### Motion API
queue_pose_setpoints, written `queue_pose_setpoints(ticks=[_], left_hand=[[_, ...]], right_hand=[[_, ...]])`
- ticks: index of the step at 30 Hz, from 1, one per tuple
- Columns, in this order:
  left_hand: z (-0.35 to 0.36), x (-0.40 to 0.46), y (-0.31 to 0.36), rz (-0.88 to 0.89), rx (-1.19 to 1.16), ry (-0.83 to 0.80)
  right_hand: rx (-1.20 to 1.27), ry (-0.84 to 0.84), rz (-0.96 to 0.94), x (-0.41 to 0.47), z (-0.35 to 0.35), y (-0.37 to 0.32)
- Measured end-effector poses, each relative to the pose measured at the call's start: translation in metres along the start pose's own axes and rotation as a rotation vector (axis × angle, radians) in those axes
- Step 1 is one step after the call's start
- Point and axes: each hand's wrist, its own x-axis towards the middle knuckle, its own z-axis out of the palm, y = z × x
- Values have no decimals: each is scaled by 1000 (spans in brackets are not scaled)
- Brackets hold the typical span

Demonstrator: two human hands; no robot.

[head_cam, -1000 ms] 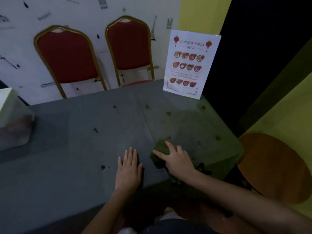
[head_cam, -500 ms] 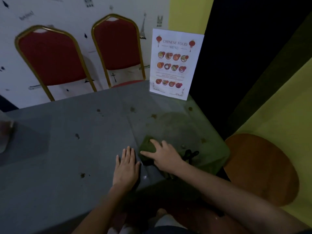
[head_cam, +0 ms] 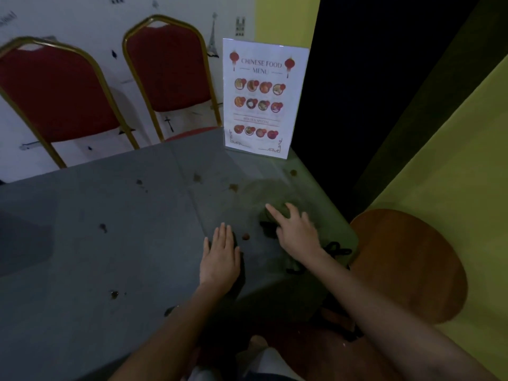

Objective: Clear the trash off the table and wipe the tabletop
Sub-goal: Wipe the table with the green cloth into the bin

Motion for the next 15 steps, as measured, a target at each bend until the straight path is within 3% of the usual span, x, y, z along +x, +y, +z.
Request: queue_pose_setpoints(ticks=[3, 6, 11, 15], left_hand=[[-1, -6, -18, -154, -37, 32], [0, -20, -53, -227, -49, 34], [4, -48, -93, -313, -67, 91], [7, -63, -109, -340, -79, 134]], right_hand=[[62, -49, -133, 5, 8, -40], [-116, -158, -229, 1, 22, -59], [-145, -58, -209, 5, 26, -60], [-196, -38, -307, -13, 30, -52]])
